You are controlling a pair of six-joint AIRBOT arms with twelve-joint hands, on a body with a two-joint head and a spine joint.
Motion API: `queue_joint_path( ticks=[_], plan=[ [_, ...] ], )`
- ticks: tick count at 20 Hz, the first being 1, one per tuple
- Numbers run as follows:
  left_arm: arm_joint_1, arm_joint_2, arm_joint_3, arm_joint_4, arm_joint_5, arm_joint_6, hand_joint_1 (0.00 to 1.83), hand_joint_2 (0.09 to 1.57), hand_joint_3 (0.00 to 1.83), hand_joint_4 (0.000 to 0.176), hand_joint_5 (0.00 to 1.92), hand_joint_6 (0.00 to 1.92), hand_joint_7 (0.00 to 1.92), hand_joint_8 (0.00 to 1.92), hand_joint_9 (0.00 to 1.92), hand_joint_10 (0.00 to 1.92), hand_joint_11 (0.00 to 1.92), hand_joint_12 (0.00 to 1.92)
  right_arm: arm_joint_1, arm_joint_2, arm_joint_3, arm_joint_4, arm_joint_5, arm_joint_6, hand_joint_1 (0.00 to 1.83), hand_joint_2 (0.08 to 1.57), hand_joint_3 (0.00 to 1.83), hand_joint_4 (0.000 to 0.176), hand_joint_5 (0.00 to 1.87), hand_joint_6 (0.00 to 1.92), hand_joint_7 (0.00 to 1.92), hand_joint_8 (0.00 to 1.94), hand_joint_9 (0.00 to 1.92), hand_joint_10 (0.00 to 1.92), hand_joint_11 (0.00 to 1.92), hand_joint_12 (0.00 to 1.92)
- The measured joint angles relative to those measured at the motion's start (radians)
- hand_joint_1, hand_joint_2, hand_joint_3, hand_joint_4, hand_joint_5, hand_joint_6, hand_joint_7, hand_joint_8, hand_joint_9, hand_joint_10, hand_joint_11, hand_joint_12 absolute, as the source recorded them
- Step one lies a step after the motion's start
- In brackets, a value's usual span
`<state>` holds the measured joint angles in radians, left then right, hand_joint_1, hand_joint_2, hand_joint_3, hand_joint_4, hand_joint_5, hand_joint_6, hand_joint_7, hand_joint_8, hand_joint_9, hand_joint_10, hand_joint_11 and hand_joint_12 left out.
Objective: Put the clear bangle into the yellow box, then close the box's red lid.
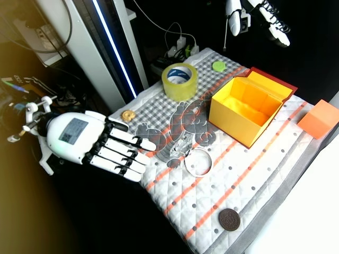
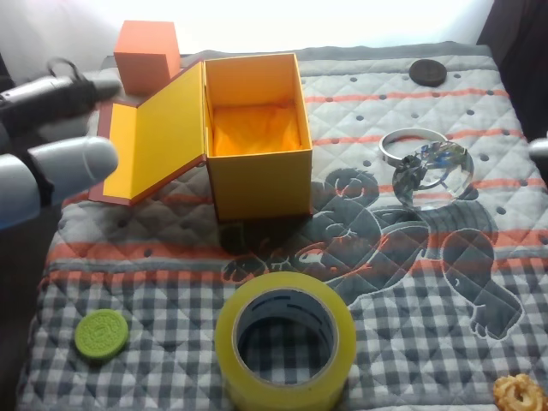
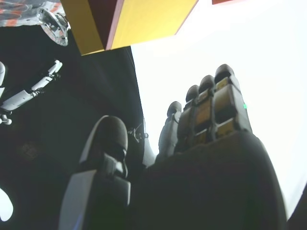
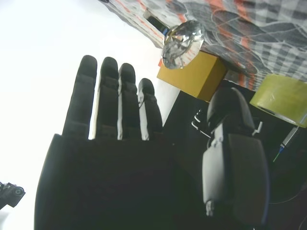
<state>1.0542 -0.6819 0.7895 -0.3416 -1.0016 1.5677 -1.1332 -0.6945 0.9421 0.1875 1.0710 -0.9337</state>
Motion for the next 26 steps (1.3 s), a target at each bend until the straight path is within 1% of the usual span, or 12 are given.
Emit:
queue_joint_path(
  ticks=[3,5,6,8,12,14,16,18,22,23,25,26],
  plan=[
    [0.0,0.0,0.0,-0.011,-0.009,0.0,0.0,1.22,0.0,0.176,0.32,0.0,0.31,0.0,0.3,0.0,0.0,0.7,0.043,-0.025,0.018,-0.002,-0.01,0.0,0.5,1.27,0.0,0.015,0.48,0.0,0.45,0.0,0.39,0.0,0.24,0.22],
    [0.0,0.0,0.0,-0.015,-0.024,0.0,0.0,1.23,0.0,0.174,0.33,0.0,0.33,0.0,0.29,0.0,0.0,0.71,0.111,-0.049,0.04,0.0,-0.014,0.0,0.72,1.14,0.0,0.05,0.46,0.0,0.47,0.0,0.42,0.0,0.34,0.23],
    [0.0,0.0,0.0,-0.015,-0.027,0.0,0.0,1.23,0.0,0.176,0.33,0.0,0.34,0.0,0.28,0.0,0.0,0.68,0.15,-0.065,0.055,0.0,-0.013,0.002,0.81,1.05,0.0,0.096,0.42,0.0,0.42,0.0,0.41,0.0,0.34,0.19],
    [0.0,0.0,0.0,-0.014,-0.025,0.0,0.0,1.23,0.0,0.176,0.33,0.0,0.33,0.0,0.27,0.0,0.0,0.64,0.223,-0.111,0.087,-0.006,-0.019,0.019,0.87,0.99,0.0,0.094,0.32,0.0,0.37,0.0,0.38,0.0,0.33,0.17],
    [0.003,0.0,0.0,-0.014,-0.025,0.0,0.0,1.22,0.0,0.176,0.33,0.0,0.35,0.0,0.29,0.0,0.0,0.67,0.362,-0.212,0.153,-0.06,-0.117,0.021,0.96,0.87,0.0,0.12,0.33,0.01,0.4,0.01,0.43,0.0,0.39,0.31],
    [0.005,0.0,0.0,-0.015,-0.023,0.0,0.0,1.22,0.0,0.176,0.34,0.0,0.34,0.0,0.27,0.01,0.0,0.57,0.407,-0.266,0.195,-0.07,-0.192,0.021,0.9,0.87,0.0,0.079,0.36,0.0,0.43,0.0,0.45,0.0,0.28,0.59],
    [0.004,0.0,0.0,-0.015,-0.024,0.0,0.0,1.22,0.0,0.176,0.34,0.0,0.33,0.0,0.27,0.0,0.0,0.53,0.426,-0.302,0.223,-0.074,-0.259,0.021,0.86,0.86,0.0,0.095,0.39,0.0,0.48,0.0,0.49,0.0,0.22,0.81],
    [0.004,0.0,0.0,-0.014,-0.023,0.0,0.0,1.23,0.0,0.176,0.33,0.0,0.34,0.0,0.3,0.0,0.0,0.65,0.441,-0.33,0.251,-0.069,-0.313,0.021,0.9,0.89,0.0,0.105,0.41,0.0,0.51,0.0,0.5,0.0,0.2,0.79],
    [0.004,0.0,0.0,-0.015,-0.02,0.0,0.0,1.22,0.0,0.176,0.34,0.0,0.33,0.0,0.27,0.0,0.0,0.62,0.457,-0.367,0.292,-0.065,-0.379,0.02,0.71,0.86,0.0,0.047,0.48,0.0,0.64,0.01,0.68,0.02,0.4,0.77],
    [0.004,0.0,0.0,-0.014,-0.019,0.0,0.0,1.22,0.0,0.176,0.33,0.0,0.33,0.0,0.27,0.0,0.0,0.61,0.457,-0.373,0.293,-0.064,-0.397,0.019,0.91,0.89,0.0,0.042,0.53,0.0,0.69,0.01,0.73,0.02,0.45,0.8],
    [0.004,0.0,0.0,-0.014,-0.018,0.0,0.0,1.23,0.0,0.176,0.32,0.0,0.35,0.0,0.29,0.0,0.0,0.68,0.457,-0.378,0.294,-0.064,-0.411,0.011,1.14,0.97,0.0,0.0,0.63,0.0,0.79,0.01,0.87,0.02,0.58,0.91],
    [0.004,0.0,0.0,-0.014,-0.018,0.0,0.0,1.22,0.0,0.176,0.31,0.0,0.35,0.0,0.28,0.0,0.0,0.69,0.458,-0.378,0.294,-0.064,-0.41,0.002,1.23,1.01,0.0,0.0,0.73,0.01,0.9,0.02,0.98,0.04,0.68,0.95]
  ],
)
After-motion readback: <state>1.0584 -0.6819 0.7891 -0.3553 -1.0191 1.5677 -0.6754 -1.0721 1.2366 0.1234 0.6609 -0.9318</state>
